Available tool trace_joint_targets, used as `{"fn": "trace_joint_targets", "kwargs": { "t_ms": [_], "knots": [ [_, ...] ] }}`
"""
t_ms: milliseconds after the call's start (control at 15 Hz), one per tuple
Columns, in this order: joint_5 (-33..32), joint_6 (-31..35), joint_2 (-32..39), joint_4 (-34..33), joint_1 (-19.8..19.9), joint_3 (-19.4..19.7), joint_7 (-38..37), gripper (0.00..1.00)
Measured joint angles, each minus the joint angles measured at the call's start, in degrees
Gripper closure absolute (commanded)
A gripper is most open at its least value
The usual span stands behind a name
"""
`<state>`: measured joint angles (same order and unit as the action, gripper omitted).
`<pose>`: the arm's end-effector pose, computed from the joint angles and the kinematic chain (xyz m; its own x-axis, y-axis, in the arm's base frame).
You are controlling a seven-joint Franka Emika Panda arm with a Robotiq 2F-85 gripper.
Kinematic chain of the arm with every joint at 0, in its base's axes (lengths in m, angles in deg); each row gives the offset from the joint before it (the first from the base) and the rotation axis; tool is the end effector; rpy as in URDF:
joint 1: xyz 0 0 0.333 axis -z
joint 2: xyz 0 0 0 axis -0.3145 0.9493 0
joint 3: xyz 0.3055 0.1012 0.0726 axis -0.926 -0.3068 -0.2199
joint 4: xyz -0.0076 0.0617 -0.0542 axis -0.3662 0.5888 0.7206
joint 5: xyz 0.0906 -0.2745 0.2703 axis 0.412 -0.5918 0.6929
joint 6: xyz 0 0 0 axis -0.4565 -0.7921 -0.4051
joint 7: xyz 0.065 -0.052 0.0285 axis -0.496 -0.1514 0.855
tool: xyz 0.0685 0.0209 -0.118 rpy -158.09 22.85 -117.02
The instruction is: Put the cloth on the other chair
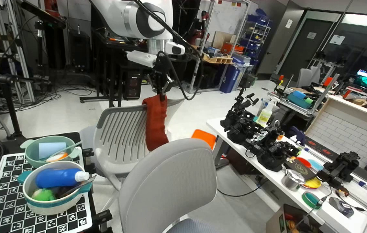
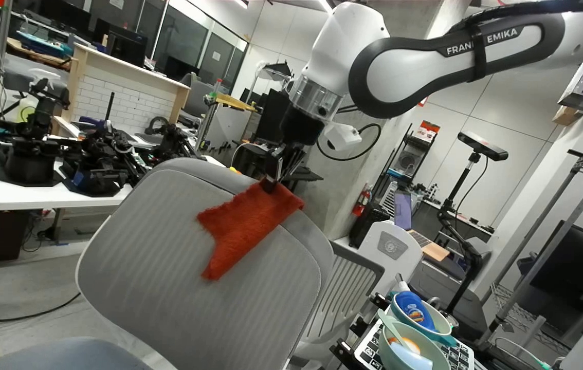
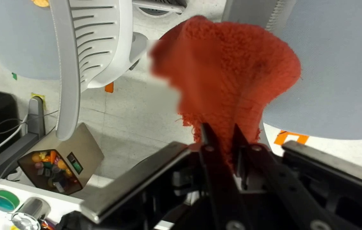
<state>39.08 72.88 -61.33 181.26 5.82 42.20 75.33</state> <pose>0.6029 0.1829 0.3294 0.9519 0.2752 0.1343 0.2549 -0.9551 0.1508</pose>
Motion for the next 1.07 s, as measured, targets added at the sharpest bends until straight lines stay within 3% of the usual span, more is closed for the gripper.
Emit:
{"fn": "trace_joint_targets", "kwargs": {
  "t_ms": [667, 1067],
  "knots": [
    [-1.0, -5.4, -13.3, 0.2, -1.6, -2.7, 0.0, 0.96],
    [-0.8, -10.2, -18.3, 0.2, 0.9, -2.5, 0.3, 0.96]
  ]
}}
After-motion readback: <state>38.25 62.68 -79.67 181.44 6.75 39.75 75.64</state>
